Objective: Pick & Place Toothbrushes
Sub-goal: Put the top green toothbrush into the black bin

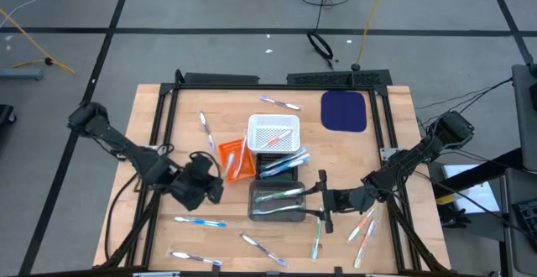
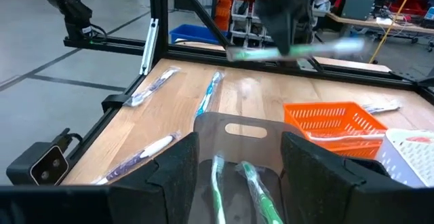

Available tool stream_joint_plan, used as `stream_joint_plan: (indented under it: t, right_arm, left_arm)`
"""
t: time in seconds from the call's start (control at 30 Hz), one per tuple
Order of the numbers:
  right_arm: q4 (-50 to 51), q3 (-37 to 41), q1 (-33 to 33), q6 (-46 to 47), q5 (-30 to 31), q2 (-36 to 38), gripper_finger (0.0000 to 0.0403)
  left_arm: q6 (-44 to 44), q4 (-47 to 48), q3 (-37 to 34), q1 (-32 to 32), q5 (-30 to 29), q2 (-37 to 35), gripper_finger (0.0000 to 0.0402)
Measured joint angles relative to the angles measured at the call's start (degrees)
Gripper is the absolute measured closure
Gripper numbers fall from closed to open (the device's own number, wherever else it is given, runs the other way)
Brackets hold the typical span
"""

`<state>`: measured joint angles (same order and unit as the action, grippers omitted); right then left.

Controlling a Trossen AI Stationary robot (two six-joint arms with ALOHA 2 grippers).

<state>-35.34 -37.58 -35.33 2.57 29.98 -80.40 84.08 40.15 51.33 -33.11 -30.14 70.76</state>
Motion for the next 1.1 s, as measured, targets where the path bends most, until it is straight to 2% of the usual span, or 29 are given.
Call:
stream_joint_plan:
  t: [0.23,0.5,0.73,0.87,1.1]
  right_arm:
    - [-4.5,0.0,0.1,2.9,0.0,-0.4,0.0204]
    - [-16.8,0.0,0.8,3.5,0.0,-5.0,0.0204]
    - [-22.2,0.0,2.4,6.6,-0.7,-7.7,0.0204]
    - [-22.6,0.0,3.4,8.8,-4.4,-7.8,0.0204]
    - [-23.0,0.0,3.8,9.0,-4.6,-7.7,0.0204]
  left_arm:
    - [-25.8,-26.0,0.7,-3.8,-9.3,0.9,0.0398]
    - [-47.4,-51.5,0.7,-3.5,-9.7,10.3,0.0396]
    - [-56.0,-68.6,0.7,-2.6,-8.9,21.3,0.0397]
    - [-58.2,-76.0,0.7,-1.8,-8.9,25.8,0.0394]
    - [-60.4,-80.9,2.7,0.4,-6.0,30.1,0.0394]
